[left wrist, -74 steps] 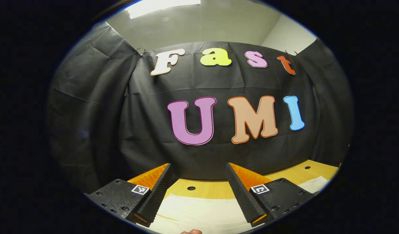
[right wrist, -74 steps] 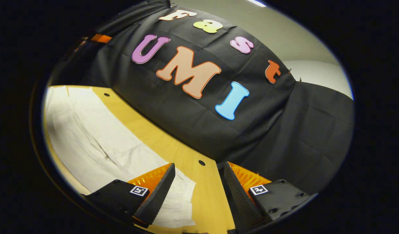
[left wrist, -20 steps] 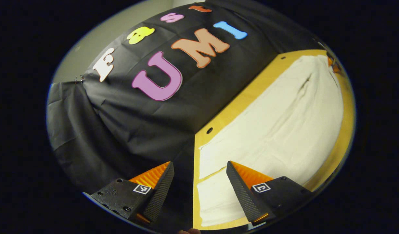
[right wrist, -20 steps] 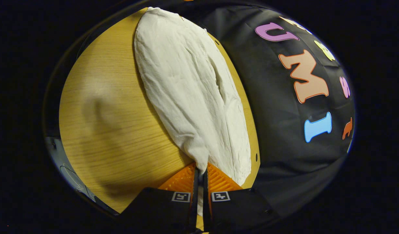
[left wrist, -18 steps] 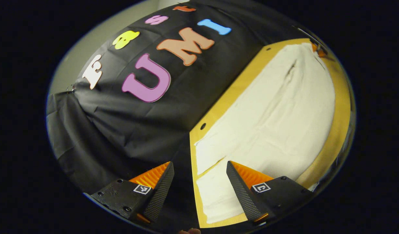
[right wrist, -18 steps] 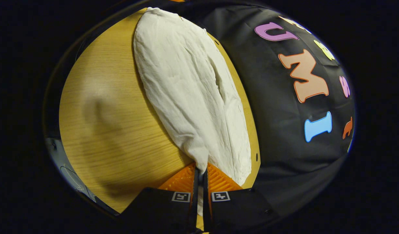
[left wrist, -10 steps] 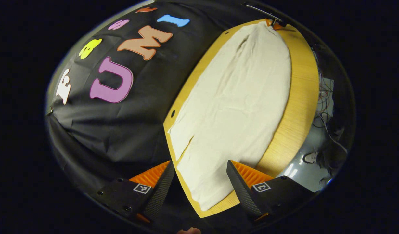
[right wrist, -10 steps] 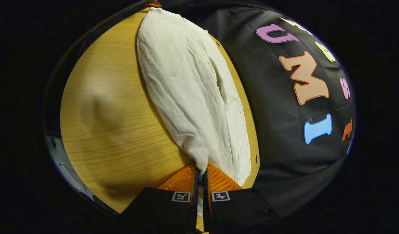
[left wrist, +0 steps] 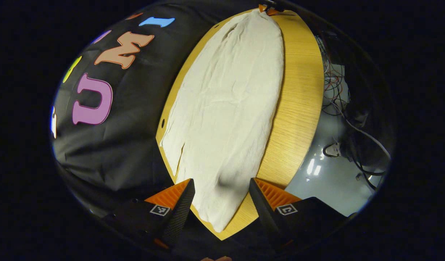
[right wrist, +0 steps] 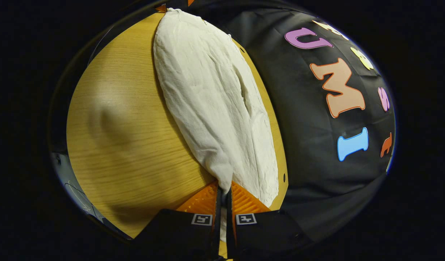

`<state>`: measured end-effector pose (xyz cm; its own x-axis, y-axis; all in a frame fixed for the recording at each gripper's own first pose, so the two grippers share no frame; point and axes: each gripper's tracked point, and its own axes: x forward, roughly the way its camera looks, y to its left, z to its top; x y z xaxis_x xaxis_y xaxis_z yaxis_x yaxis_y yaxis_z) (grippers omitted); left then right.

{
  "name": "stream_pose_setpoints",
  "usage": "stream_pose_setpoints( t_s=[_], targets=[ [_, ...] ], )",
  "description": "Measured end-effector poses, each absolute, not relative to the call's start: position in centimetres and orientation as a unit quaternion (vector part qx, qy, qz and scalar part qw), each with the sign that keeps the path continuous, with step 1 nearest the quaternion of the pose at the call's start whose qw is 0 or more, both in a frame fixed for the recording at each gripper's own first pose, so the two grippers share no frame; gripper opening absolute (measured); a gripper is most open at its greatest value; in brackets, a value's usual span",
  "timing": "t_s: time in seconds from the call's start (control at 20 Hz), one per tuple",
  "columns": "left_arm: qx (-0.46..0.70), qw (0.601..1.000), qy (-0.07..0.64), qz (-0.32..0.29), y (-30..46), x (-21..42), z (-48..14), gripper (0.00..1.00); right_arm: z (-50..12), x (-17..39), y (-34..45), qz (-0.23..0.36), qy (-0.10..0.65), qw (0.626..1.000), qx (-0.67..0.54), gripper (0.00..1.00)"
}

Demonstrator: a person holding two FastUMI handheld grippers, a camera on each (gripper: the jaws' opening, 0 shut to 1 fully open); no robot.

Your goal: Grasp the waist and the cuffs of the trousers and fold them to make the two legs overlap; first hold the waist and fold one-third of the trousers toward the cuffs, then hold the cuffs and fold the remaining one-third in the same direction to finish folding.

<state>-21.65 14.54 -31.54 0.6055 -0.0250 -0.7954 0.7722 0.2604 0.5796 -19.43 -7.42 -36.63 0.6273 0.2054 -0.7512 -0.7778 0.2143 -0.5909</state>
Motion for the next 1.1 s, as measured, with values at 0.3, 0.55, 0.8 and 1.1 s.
stream_pose_setpoints(
  t_s=[0.3, 0.55, 0.8, 1.1],
  targets=[
    [0.551, 0.702, 0.347, -0.289, 14.1, -19.3, -32.9, 0.79, -36.7, -19.4, -7.4, 0.336, 0.265, 0.73, -0.534, 0.1],
    [0.537, 0.689, 0.384, -0.297, 13.8, -19.8, -34.1, 0.41, -36.7, -19.4, -7.4, 0.329, 0.266, 0.733, -0.532, 0.1],
    [0.536, 0.688, 0.404, -0.274, 14.0, -20.0, -34.5, 0.02, -36.7, -19.4, -7.5, 0.327, 0.268, 0.735, -0.53, 0.1],
    [0.501, 0.711, 0.435, -0.232, 14.1, -19.6, -34.5, 0.0, -35.7, -19.4, -8.1, 0.322, 0.285, 0.746, -0.509, 0.1]
  ],
)
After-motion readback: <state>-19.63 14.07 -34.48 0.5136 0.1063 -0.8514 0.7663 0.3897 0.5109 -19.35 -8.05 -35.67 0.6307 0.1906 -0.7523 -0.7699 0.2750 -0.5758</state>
